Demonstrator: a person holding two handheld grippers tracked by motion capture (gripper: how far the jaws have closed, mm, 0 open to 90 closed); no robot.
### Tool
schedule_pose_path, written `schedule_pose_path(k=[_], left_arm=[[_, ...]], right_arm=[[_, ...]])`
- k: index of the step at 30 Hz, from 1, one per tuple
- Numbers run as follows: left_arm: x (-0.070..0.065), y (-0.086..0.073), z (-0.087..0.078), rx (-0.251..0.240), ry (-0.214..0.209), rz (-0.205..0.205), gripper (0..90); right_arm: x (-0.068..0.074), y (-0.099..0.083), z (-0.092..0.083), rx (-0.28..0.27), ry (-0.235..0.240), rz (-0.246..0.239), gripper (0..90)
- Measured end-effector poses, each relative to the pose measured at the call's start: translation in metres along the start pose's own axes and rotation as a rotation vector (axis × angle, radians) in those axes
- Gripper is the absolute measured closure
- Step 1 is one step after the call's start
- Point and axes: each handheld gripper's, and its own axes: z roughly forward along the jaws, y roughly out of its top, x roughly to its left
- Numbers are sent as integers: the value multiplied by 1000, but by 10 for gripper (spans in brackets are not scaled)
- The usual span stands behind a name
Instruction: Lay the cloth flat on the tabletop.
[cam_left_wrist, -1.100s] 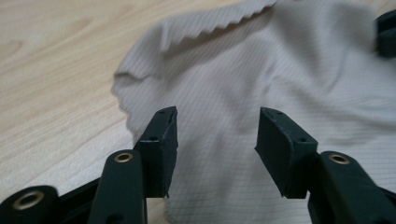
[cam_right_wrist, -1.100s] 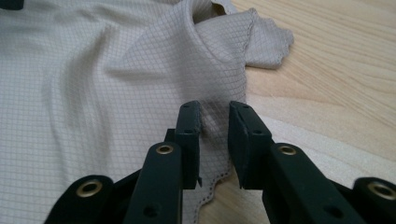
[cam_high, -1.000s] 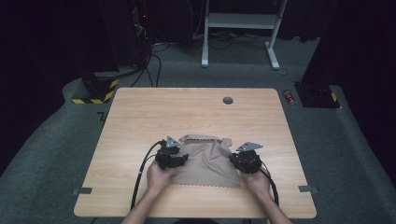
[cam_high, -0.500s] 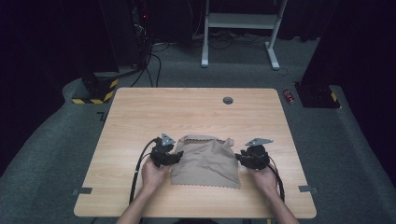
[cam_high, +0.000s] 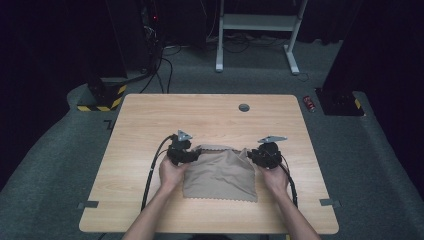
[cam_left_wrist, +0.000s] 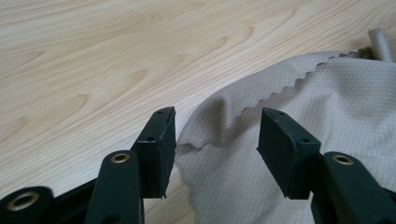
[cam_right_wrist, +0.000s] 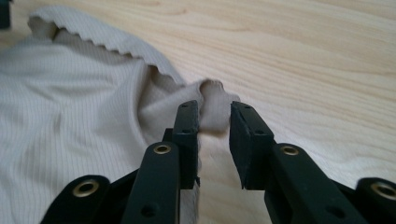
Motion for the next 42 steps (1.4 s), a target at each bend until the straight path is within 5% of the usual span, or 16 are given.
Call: schedule_pose_path(k=[4,12,18,22,27,30,37,40,42], left_arm=[[-6,4,8,11,13,25,471],[3,0,24,71,43,-16,610],[8,0,25,59,4,-24,812],[11,2,20,33,-37,-65,889],[0,7,-6,-4,-70,13,890],[-6,10,-17,-12,-96,35,890],[-9,9,-19,16,-105,60,890],[-13,10,-22,8,-96,78,890],[-15,10,-23,4,-101,82,890]], right_arm=[[2,1,7,-8,8,24,696],[7,7,19,9,21,26,669],[16,15,27,67,14,-27,895],[17,15,21,50,10,-52,899],[26,17,-7,-24,39,-104,899],[30,14,-13,-14,39,-131,897],[15,15,12,-9,3,15,618],[11,15,20,4,-12,52,606],[9,14,25,25,-27,58,674]])
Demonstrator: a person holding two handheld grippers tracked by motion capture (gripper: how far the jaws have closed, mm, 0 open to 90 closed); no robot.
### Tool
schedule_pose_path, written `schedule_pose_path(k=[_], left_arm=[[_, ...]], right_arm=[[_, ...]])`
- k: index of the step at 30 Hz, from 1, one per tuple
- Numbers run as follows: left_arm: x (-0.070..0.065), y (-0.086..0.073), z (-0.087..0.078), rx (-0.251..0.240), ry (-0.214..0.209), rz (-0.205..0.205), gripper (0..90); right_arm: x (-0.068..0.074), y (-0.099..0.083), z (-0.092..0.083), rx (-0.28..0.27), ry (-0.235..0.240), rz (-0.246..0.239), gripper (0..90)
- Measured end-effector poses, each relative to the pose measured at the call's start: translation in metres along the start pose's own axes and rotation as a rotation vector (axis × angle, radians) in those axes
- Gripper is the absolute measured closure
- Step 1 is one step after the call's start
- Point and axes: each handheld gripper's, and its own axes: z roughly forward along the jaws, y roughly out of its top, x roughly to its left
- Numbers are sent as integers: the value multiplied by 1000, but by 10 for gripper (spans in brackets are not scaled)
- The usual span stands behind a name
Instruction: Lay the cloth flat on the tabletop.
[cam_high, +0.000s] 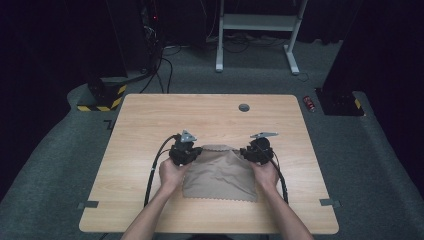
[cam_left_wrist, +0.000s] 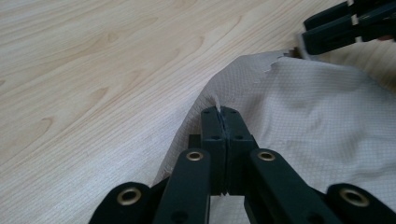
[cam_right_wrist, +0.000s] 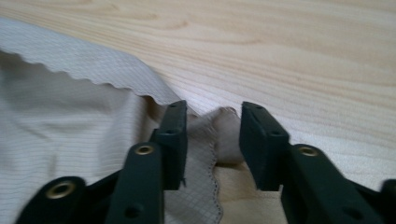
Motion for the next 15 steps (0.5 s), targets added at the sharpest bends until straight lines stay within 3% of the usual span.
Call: schedule_pose_path(k=[2,5,8,12,15], left_arm=[[0,0,-1,-4,-13,-6,890],[4,0,-2,-21,-56,-42,890],[5,-1,-8,-42,-85,-69,890],[3,-3,-14,-44,-92,-58,890],[3,-5,-15,-45,-98,-60,890]], right_arm=[[0,-1,3,20,-11,2,775],[2,-2,2,5,-5,-31,897],[6,0,-6,-32,6,-66,899],[10,-1,-15,-31,17,-102,896],[12,-2,-12,-33,1,-108,744]])
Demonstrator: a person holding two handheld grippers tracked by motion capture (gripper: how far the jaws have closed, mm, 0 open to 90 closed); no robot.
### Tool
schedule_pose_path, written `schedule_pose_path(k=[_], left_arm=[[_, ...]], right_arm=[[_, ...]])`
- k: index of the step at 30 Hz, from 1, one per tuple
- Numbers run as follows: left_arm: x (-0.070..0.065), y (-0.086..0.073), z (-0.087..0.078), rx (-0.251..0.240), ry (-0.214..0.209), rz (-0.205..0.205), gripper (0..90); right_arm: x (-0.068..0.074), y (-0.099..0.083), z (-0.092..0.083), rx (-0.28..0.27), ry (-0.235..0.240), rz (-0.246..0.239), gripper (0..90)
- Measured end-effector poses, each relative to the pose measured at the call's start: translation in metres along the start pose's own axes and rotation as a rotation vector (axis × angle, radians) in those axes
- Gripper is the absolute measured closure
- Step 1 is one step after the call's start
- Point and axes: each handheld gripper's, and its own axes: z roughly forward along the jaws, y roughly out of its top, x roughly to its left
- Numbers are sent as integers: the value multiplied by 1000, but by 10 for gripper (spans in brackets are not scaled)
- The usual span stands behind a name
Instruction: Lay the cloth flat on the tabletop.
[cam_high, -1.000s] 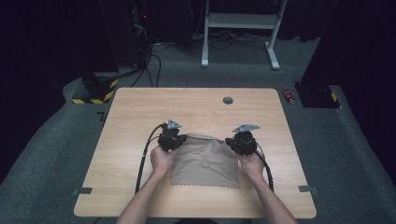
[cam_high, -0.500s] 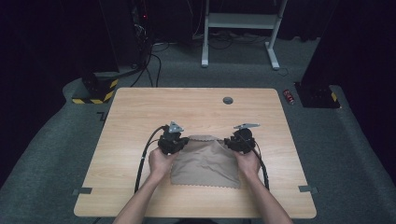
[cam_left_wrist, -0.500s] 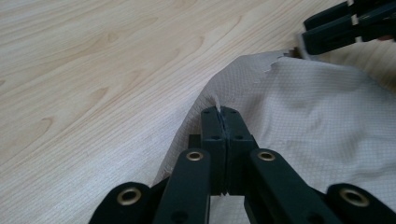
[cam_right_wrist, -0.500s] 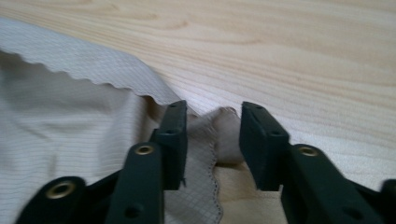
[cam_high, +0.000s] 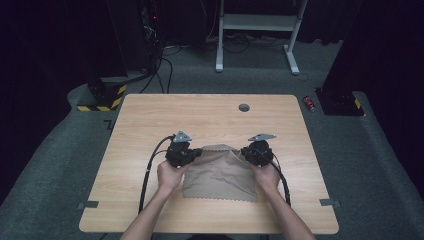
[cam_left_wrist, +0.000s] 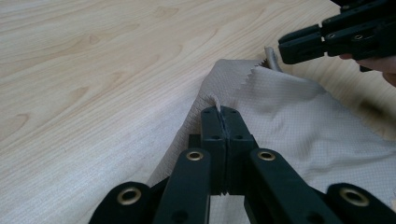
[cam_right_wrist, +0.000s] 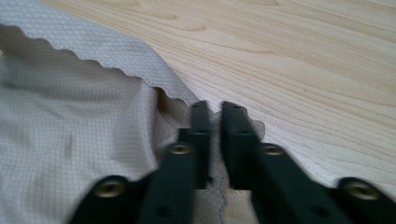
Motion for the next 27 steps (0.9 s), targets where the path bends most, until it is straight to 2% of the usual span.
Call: schedule_pose_path(k=[3,5,7,8,9,10,14,19,21,23,25,27], left_arm=[[-2,-4,-2,3,-1,8,890],[-3,-8,-5,2,-8,2,890],[-3,-12,-8,-2,-10,1,890],[-4,-15,-10,-4,-15,-2,890],[-4,-18,-11,-5,-19,-4,890],[-5,-22,-12,0,-17,3,891],[-8,-36,-11,38,-3,20,890],[-5,-46,-13,52,3,9,890],[-1,-45,-14,45,5,-3,890],[1,-44,-13,37,11,-16,890],[3,-40,-12,37,27,-9,890],[5,-35,-10,31,31,-10,890]], right_arm=[[6,1,5,-1,-31,3,635],[10,2,9,13,-63,-7,618],[12,1,14,39,-93,-26,671],[12,0,16,60,-102,-37,742],[11,-2,17,79,-95,-46,843],[11,-4,16,86,-83,-53,895],[12,-16,8,93,-86,-104,900],[2,-22,-2,105,-81,-88,888],[0,-20,-7,70,-80,-91,833],[1,-16,-13,21,-84,-74,798],[0,-10,-17,-26,-83,-60,754],[0,-5,-16,-43,-81,-55,714]])
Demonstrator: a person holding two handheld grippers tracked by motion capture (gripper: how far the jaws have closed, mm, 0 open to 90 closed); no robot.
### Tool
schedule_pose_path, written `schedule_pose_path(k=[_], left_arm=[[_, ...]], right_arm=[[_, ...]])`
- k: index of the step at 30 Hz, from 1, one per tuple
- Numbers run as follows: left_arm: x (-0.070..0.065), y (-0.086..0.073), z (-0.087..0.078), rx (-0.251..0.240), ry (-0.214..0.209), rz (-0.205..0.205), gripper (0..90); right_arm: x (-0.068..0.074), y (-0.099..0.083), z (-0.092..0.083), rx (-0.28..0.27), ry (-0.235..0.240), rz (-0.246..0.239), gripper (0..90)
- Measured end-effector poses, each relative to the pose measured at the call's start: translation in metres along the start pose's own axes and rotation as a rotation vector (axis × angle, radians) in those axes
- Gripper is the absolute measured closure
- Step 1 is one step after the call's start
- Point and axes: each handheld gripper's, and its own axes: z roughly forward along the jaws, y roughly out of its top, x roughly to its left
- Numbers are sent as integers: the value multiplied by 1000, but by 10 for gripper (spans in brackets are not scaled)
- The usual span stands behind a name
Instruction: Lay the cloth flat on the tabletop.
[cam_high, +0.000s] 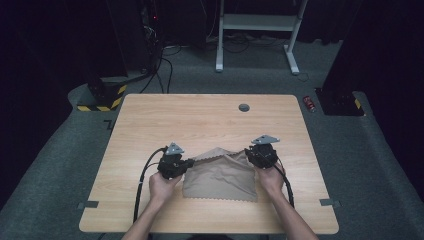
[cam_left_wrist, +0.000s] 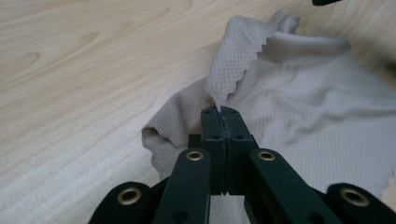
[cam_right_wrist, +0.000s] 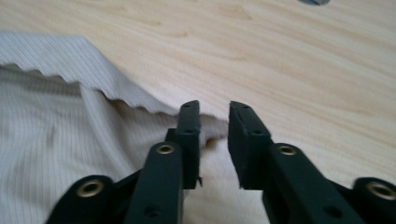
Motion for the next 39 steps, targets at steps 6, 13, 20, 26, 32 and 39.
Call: schedule_pose_path(k=[6,13,20,26,32,39], left_arm=[[7,12,7,2,9,-16,890],[13,16,12,10,29,-19,890],[17,23,14,-1,44,-24,890],[24,28,17,19,55,-24,890],[31,42,22,19,65,-28,890],[45,54,40,52,80,-55,890]], right_arm=[[-4,4,20,53,3,24,687],[-15,-1,36,71,-26,103,656],[-11,3,43,109,-33,59,729],[1,8,45,136,-39,-41,894],[-5,12,35,79,-32,-17,897],[-12,24,26,46,-73,-30,898]])
